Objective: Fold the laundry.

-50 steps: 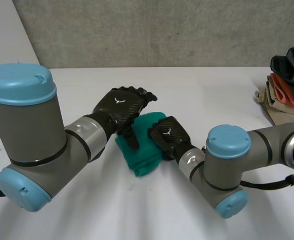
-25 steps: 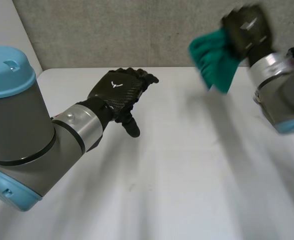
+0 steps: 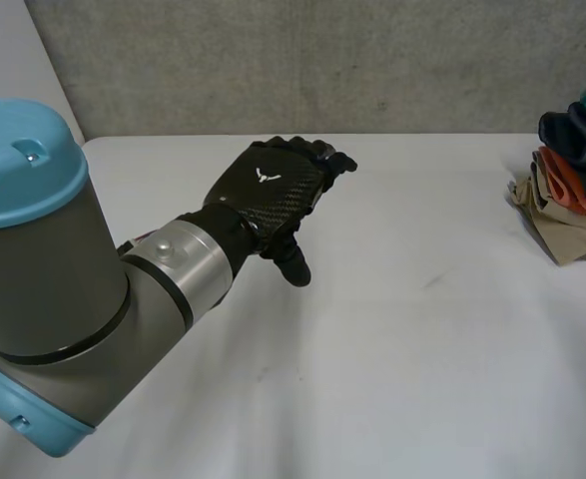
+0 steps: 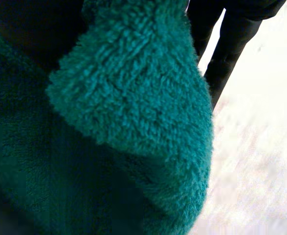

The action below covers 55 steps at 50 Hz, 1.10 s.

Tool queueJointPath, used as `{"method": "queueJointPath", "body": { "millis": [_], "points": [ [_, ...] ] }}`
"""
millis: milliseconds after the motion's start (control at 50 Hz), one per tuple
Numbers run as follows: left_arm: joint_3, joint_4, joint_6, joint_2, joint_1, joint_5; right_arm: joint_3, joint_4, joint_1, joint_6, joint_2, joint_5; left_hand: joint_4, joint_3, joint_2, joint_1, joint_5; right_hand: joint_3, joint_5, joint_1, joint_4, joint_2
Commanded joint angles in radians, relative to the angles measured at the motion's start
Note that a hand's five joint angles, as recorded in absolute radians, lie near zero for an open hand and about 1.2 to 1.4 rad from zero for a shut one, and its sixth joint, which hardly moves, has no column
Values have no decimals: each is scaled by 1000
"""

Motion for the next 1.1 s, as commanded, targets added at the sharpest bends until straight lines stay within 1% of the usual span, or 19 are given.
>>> {"method": "queueJointPath", "body": {
  "millis": [20,240,300,340,360,520,620,640,700,720,760,800,840,880,960,980,1040,1060,1100],
  "points": [
    [-2,1,0,-3,-32,0,49,-8,-47,26,112,-182,-2,-10,-5,2,-23,237,292,369,201,263],
    [-5,1,3,0,-49,0,132,-97,-93,34,80,-234,-2,-10,-5,2,-23,237,292,369,201,263],
    [-4,1,3,1,-51,0,153,-79,-95,36,35,-220,-2,-10,-5,2,-23,-494,-439,-361,-530,-468],
    [-2,2,3,4,-51,0,173,-47,-96,36,-5,-199,-2,-10,-5,2,-23,-867,-812,-734,-902,-840],
    [-1,1,3,6,-54,0,180,-26,-98,36,-20,-190,-2,-10,-5,2,-23,-980,-925,-847,-1015,-953],
    [11,2,4,15,-94,3,247,287,-171,-32,-190,-153,-5,-13,-8,-1,-26,-985,-930,-852,-1021,-958],
    [10,2,3,40,-100,3,296,514,-242,-275,-268,-98,-11,-19,-14,-7,-32,-985,-930,-852,-1021,-958],
    [10,2,3,43,-100,3,299,604,-272,-376,-301,-46,-11,-19,-14,-7,-32,-985,-930,-852,-1021,-958],
    [10,4,0,57,-100,3,287,718,-308,-530,-333,63,-17,-25,-19,-12,-38,-985,-930,-852,-1021,-958],
    [10,6,0,61,-101,2,284,749,-317,-605,-348,138,-17,-25,-19,-12,-38,-985,-930,-852,-1021,-958],
    [10,21,-2,78,-103,2,273,743,-314,-644,-348,218,-20,-28,-22,-15,-41,-985,-930,-852,-1021,-958],
    [10,45,-2,99,-101,-1,267,704,-302,-618,-374,303,-20,-28,-22,-15,-41,-985,-930,-852,-1021,-958],
    [10,62,0,116,-100,-6,272,670,-283,-575,-422,335,-20,-28,-22,-15,-41,-985,-930,-852,-1021,-958],
    [10,81,-3,144,-92,-11,308,616,-266,-474,-526,352,-20,-28,-22,-15,-41,-985,-930,-852,-1021,-958],
    [7,104,-10,185,-65,-41,448,532,-198,-321,-712,340,-17,-25,-19,-12,-38,-985,-930,-852,-1021,-958],
    [7,104,-11,193,-49,-64,507,501,-143,-284,-777,323,-14,-22,-17,-10,-35,-985,-930,-852,-1021,-958],
    [-2,104,-7,218,29,-164,622,453,-15,-235,-867,282,-17,-25,-19,-12,-38,-985,-930,-852,-1021,-958],
    [-5,104,-3,225,67,-210,659,447,28,-230,-887,269,-20,-28,-22,-15,-41,-985,-930,-852,-1021,-958],
    [-13,93,-2,225,113,-254,715,443,103,-231,-914,254,-23,-31,-25,-18,-44,-985,-930,-852,-1021,-958]
  ]
}}
